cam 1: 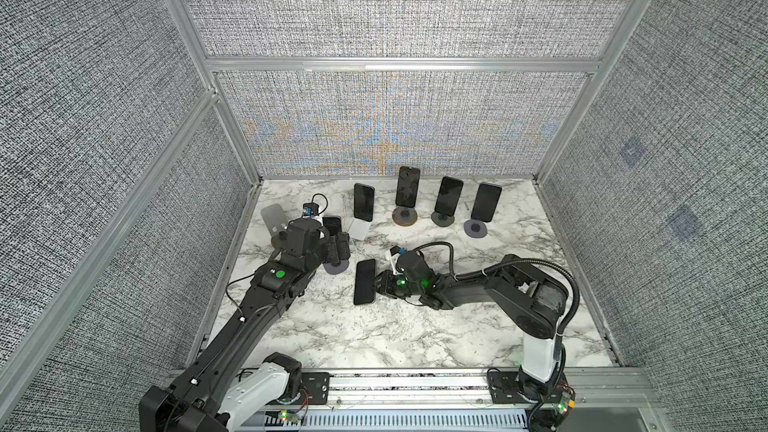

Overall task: Remove the phone from the phone stand
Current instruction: 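Lower the teal phone flat onto the table and open the right gripper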

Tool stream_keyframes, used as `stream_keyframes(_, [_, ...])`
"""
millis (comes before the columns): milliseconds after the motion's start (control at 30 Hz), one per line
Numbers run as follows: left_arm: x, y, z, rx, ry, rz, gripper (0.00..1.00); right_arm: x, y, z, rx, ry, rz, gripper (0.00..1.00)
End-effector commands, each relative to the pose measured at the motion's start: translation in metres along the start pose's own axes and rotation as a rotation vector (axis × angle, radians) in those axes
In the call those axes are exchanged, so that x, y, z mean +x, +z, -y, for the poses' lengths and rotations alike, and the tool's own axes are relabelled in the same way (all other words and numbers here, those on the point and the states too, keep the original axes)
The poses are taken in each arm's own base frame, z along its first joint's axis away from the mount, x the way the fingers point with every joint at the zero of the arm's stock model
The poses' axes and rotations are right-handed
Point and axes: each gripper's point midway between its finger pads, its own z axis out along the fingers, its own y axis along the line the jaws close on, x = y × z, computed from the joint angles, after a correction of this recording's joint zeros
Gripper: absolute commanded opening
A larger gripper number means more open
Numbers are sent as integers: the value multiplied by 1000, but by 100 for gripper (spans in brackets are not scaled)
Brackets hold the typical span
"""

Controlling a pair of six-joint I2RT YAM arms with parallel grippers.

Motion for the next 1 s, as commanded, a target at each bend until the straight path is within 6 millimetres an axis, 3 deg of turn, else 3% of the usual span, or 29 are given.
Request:
stream_keyframes(0, [-3,-1,-2,-8,10,14,99,-1,0,-1,7,-22,1,31])
stream_keyframes(333, [1,6,-10,-53,46,4,99,-1,3,-1,23,-42,-10,45])
stream_keyframes(500, [-1,10,-13,-77,61,8,99,-2,6,-5,14,-48,-17,46])
stream_keyframes(633, [-2,15,-15,-95,72,5,99,-2,4,-6,14,-52,-16,53])
stream_keyframes(833, [-2,27,-14,-100,76,6,99,-2,-1,-8,32,-77,-26,70])
stream_keyframes(967, [-6,34,-11,-88,76,15,99,0,-6,-10,43,-113,-47,99])
